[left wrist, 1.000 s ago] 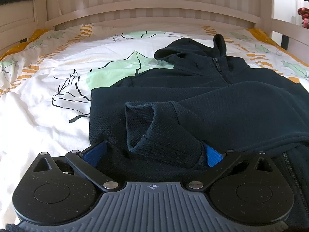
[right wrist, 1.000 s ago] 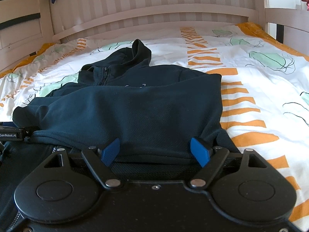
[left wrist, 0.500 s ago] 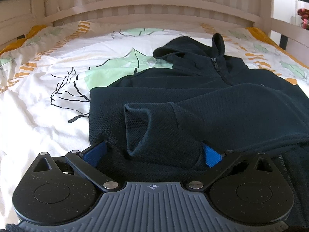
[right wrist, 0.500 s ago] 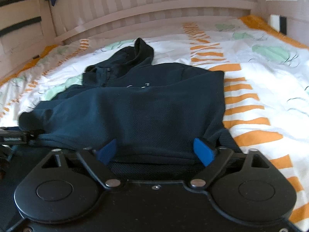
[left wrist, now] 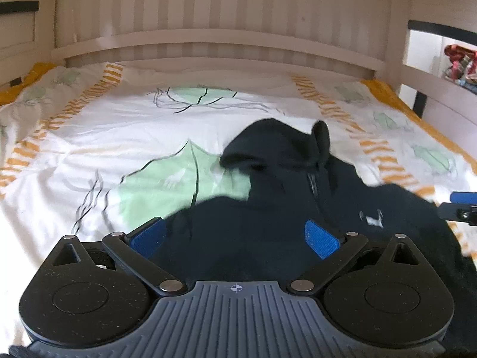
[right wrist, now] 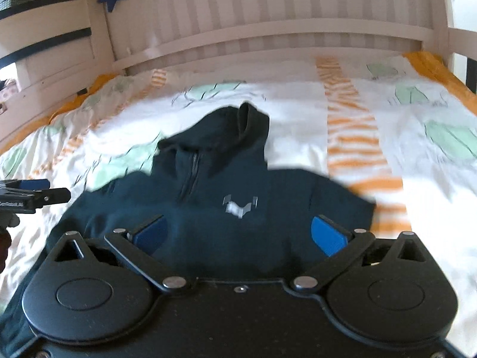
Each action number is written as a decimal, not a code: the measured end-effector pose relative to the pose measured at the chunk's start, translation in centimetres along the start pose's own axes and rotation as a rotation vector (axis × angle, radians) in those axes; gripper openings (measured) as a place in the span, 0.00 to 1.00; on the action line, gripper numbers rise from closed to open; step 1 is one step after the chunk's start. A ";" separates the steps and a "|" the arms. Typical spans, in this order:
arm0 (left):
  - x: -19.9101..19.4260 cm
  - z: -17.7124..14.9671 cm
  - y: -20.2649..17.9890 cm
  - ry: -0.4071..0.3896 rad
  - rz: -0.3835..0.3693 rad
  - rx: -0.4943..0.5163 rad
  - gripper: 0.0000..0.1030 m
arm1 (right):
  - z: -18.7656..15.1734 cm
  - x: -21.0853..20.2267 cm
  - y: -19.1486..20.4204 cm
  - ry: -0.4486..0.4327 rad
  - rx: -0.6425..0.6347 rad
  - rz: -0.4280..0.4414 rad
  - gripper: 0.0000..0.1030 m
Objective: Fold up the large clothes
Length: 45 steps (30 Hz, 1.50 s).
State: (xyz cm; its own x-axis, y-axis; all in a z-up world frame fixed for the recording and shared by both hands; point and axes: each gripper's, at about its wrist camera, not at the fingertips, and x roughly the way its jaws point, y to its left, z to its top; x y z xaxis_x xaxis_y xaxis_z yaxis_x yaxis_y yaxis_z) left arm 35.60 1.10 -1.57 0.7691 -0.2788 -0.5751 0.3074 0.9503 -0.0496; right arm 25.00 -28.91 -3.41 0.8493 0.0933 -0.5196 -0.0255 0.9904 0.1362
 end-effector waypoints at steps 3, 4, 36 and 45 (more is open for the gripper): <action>3.5 1.6 -0.1 0.002 0.032 0.016 0.98 | 2.2 3.1 0.1 -0.031 -0.051 -0.035 0.99; 4.5 1.8 -0.1 0.004 0.040 0.014 0.98 | 2.8 4.3 0.1 -0.039 -0.056 -0.043 0.99; 20.0 4.2 4.2 0.114 0.192 -0.152 0.99 | 7.4 20.9 -2.6 0.046 -0.069 -0.291 0.95; 18.3 5.8 4.8 -0.002 0.229 -0.132 0.99 | 9.4 20.9 -4.5 0.003 -0.097 -0.396 0.94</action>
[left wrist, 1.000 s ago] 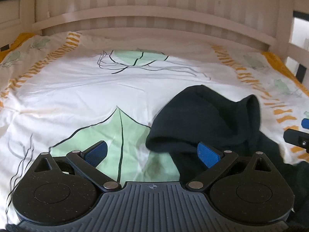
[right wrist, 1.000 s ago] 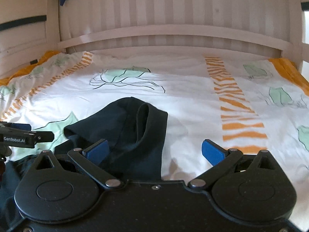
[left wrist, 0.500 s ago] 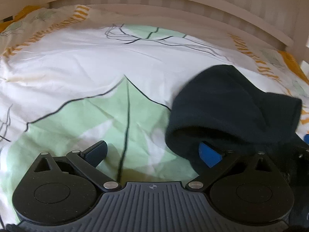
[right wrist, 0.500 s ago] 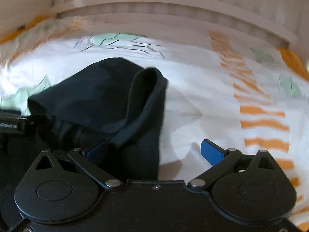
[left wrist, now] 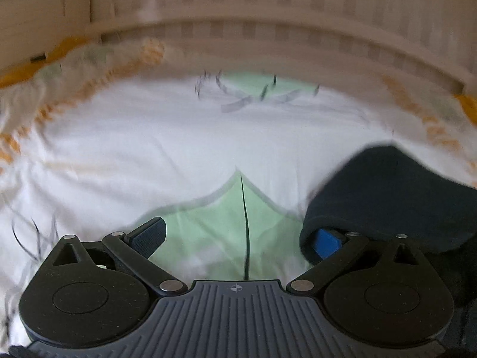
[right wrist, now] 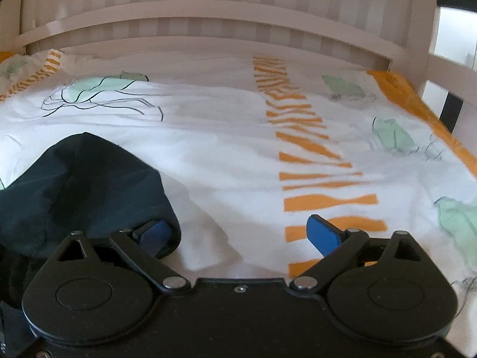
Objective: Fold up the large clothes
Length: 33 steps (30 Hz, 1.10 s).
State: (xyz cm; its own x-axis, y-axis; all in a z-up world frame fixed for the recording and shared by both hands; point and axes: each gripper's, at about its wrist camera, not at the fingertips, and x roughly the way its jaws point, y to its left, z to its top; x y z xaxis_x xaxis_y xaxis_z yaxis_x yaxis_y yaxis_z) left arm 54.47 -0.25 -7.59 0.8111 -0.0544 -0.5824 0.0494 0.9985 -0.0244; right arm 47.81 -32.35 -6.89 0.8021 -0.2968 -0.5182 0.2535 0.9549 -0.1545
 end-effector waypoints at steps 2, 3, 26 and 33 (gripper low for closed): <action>-0.7 0.9 0.7 -0.025 -0.028 -0.036 0.99 | 0.4 -1.5 0.1 -0.082 -0.041 -0.011 0.93; -0.8 1.3 1.0 -0.027 -0.046 -0.059 0.99 | 0.6 -2.3 0.2 -0.117 -0.054 -0.014 0.93; 0.1 -0.8 2.1 0.152 -0.126 0.129 0.99 | -1.9 -3.3 -3.8 -0.012 -0.164 0.099 0.89; -2.4 0.3 3.9 0.134 -0.153 0.113 0.99 | -1.1 -4.0 -2.6 -0.004 -0.089 0.221 0.89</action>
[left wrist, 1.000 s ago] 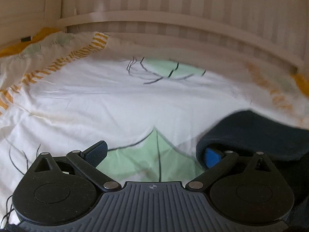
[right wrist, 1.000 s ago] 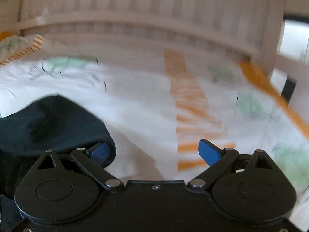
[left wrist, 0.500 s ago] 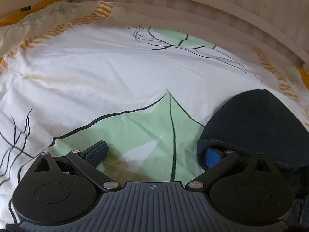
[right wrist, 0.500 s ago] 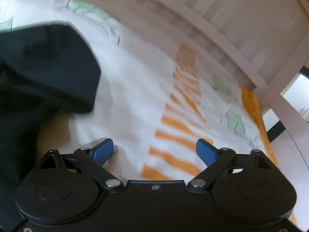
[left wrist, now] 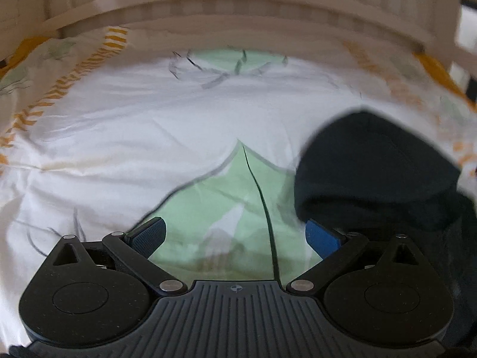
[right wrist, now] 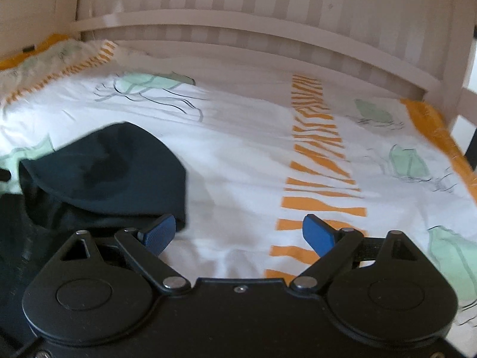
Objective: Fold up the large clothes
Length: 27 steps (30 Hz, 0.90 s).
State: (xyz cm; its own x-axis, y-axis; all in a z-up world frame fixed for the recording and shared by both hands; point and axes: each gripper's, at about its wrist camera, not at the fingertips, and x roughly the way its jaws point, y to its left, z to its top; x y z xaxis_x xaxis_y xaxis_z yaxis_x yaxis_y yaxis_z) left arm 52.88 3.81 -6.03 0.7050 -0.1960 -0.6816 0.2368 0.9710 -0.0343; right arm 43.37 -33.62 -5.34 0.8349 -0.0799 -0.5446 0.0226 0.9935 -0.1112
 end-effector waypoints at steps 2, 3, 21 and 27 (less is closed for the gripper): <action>-1.0 0.7 -0.1 -0.054 -0.021 -0.088 0.99 | 0.4 0.2 0.5 -0.011 0.024 0.030 0.89; -1.2 1.2 -0.4 -0.072 -0.038 -0.127 0.99 | 0.7 0.4 0.6 -0.015 0.034 0.043 0.85; 5.8 -1.2 -3.5 0.017 0.038 -0.117 1.00 | -2.4 5.4 0.8 0.100 0.213 0.116 0.35; 1.4 0.3 -3.9 -0.041 0.012 -0.180 0.98 | -1.2 3.7 0.5 0.057 0.202 0.130 0.52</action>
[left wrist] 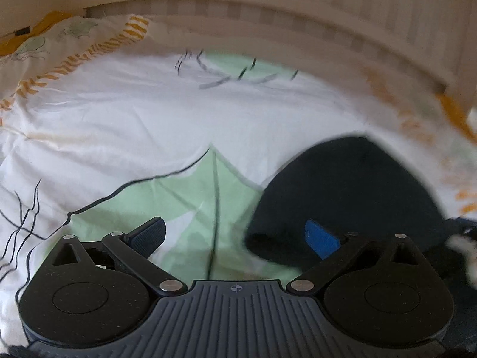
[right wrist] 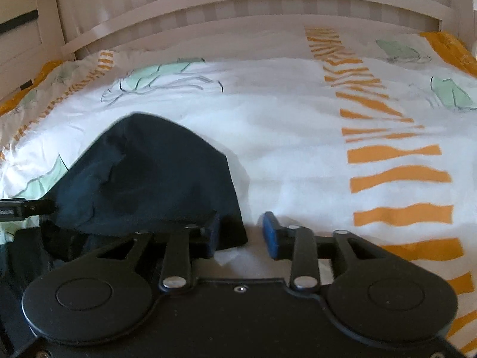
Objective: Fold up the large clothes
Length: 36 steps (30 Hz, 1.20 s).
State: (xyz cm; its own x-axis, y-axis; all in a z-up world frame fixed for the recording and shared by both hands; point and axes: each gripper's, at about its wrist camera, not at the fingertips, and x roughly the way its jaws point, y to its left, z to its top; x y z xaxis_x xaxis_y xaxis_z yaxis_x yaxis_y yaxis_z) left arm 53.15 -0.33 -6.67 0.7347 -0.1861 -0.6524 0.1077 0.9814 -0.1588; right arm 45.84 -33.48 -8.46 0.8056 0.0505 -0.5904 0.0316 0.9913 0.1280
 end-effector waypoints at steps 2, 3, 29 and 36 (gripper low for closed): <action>-1.2 0.0 -0.5 -0.016 -0.035 -0.028 0.98 | 0.7 -1.0 0.2 -0.048 -0.017 0.021 0.67; -1.5 -0.1 -1.0 -0.022 -0.061 -0.026 0.98 | 1.1 -1.4 0.2 -0.068 -0.024 0.031 0.72; 5.2 -3.5 -4.0 0.022 -0.061 0.098 1.00 | 6.2 9.9 4.1 0.050 -0.171 0.078 0.88; 5.3 -3.4 -4.5 0.027 -0.046 0.118 1.00 | 5.6 6.8 3.9 -0.031 -0.161 0.136 0.09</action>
State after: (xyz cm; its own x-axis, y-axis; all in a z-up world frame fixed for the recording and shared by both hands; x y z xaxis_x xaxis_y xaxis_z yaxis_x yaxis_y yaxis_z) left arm 54.34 -5.92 -11.93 0.7090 -0.2310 -0.6663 0.2204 0.9701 -0.1017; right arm 54.75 -29.96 -7.48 0.8140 0.1839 -0.5510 -0.1714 0.9824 0.0746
